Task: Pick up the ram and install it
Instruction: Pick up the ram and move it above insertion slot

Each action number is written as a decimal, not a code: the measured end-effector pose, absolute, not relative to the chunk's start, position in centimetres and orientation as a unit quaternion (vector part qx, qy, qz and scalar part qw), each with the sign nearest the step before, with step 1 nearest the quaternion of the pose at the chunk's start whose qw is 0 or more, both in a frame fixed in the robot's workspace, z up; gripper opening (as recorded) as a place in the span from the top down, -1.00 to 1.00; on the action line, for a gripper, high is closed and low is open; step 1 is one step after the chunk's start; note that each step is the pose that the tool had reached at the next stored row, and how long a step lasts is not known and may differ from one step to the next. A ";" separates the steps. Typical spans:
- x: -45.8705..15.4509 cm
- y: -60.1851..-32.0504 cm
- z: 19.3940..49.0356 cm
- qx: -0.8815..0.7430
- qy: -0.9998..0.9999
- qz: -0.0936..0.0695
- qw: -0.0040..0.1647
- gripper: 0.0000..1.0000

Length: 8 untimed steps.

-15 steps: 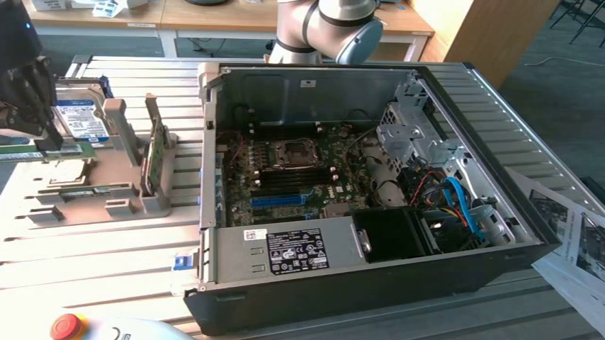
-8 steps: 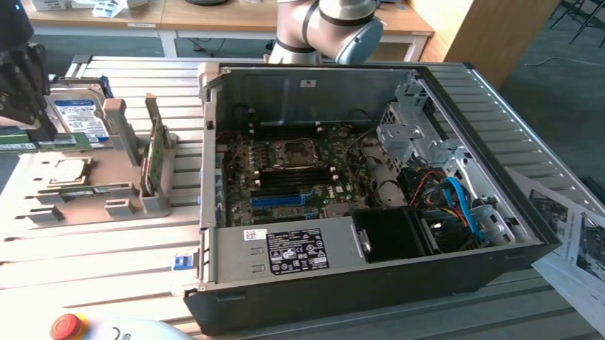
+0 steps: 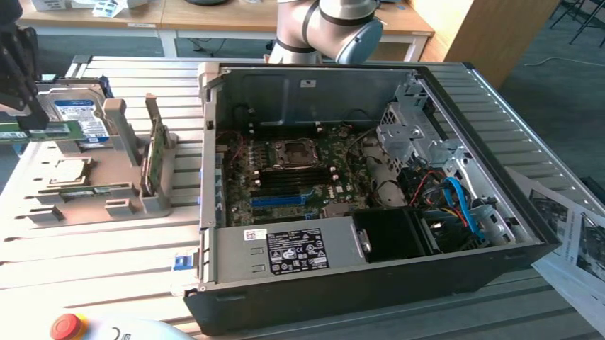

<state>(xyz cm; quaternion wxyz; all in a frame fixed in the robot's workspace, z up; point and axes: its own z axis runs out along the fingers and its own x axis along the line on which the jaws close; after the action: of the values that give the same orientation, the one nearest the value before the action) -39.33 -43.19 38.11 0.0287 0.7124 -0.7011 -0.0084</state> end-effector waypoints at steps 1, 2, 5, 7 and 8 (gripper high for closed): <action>-39.3 -43.2 38.4 0.712 -0.701 -0.008 0.029 0.76; -39.3 -43.2 38.6 0.712 -0.701 -0.008 0.029 0.76; -39.3 -43.2 39.3 0.712 -0.701 -0.008 0.029 0.76; -39.3 -43.2 39.8 0.712 -0.701 -0.008 0.029 0.76; -39.3 -43.2 40.0 0.712 -0.701 -0.008 0.029 0.76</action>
<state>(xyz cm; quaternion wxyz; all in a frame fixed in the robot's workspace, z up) -39.33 -43.19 39.97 0.0292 0.7124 -0.7011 -0.0079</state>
